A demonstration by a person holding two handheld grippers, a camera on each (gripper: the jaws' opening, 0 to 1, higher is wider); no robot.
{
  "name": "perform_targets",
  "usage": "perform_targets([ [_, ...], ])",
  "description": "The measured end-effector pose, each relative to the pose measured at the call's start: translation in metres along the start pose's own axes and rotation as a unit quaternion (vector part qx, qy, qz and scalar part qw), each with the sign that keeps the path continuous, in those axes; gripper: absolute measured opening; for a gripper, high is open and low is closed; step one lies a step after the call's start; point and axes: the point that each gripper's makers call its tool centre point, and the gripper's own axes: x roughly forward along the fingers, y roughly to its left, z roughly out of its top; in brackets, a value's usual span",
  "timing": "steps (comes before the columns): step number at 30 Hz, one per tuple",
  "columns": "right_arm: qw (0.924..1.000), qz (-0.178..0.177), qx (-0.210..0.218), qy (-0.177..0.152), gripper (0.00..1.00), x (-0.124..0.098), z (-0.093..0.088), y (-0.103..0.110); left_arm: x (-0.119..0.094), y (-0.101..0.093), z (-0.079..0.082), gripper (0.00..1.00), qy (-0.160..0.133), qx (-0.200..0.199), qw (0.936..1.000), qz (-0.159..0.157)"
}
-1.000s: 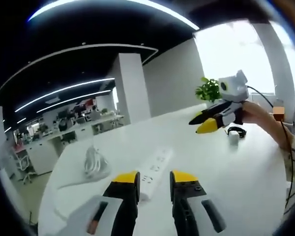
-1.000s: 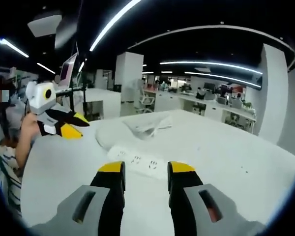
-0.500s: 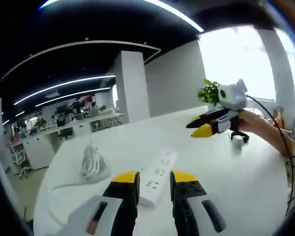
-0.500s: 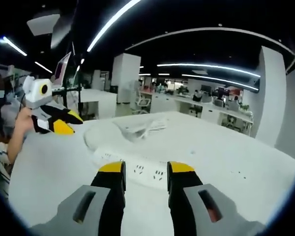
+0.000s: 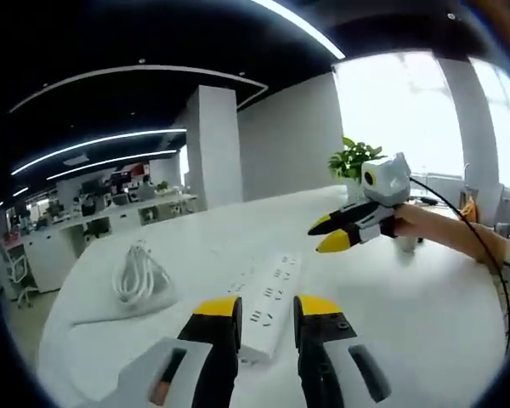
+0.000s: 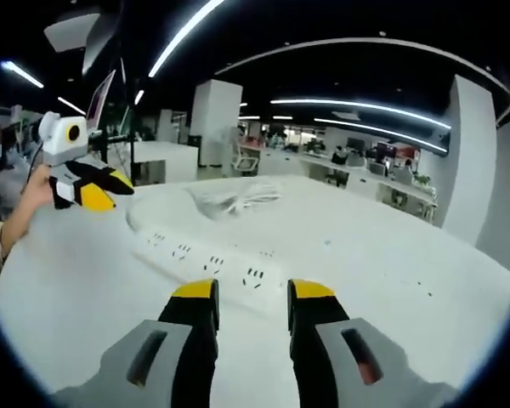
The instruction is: Straighten the power strip on the desk, plug the charger into it
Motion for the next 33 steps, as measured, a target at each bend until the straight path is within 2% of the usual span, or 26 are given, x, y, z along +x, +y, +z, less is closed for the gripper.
perform_targets([
  [8,0.9995,0.024,-0.013,0.016,0.33,0.016,-0.008,0.006,0.004,0.01,-0.018,0.24,0.014,0.004,0.9999,-0.006],
  [11,0.9991,0.03,-0.019,0.022,0.34,0.019,-0.012,0.008,0.006,0.013,-0.029,0.23,0.028,-0.004,0.9996,-0.009],
  [13,0.9989,0.019,-0.032,0.029,0.33,0.019,-0.019,0.003,0.008,0.011,-0.034,0.23,0.034,-0.003,0.9993,-0.014],
  [18,0.9993,0.027,-0.015,0.02,0.33,0.02,-0.026,0.003,0.012,0.005,-0.048,0.24,0.054,-0.003,0.9982,-0.028],
  [21,0.9991,0.031,-0.019,0.022,0.32,0.023,-0.028,0.004,0.012,0.008,-0.048,0.23,0.052,-0.007,0.9984,-0.022],
  [25,0.999,0.042,-0.007,0.014,0.33,0.026,-0.029,0.01,0.012,0.01,-0.049,0.24,0.046,-0.033,0.9982,-0.022],
  [28,0.9992,0.039,-0.007,0.011,0.35,0.029,-0.03,0.011,0.011,0.015,-0.056,0.24,0.062,-0.017,0.9979,-0.006],
  [33,0.9992,0.036,0.019,-0.001,0.35,0.032,-0.031,0.01,0.015,0.014,-0.059,0.24,0.065,-0.022,0.9976,-0.011],
])
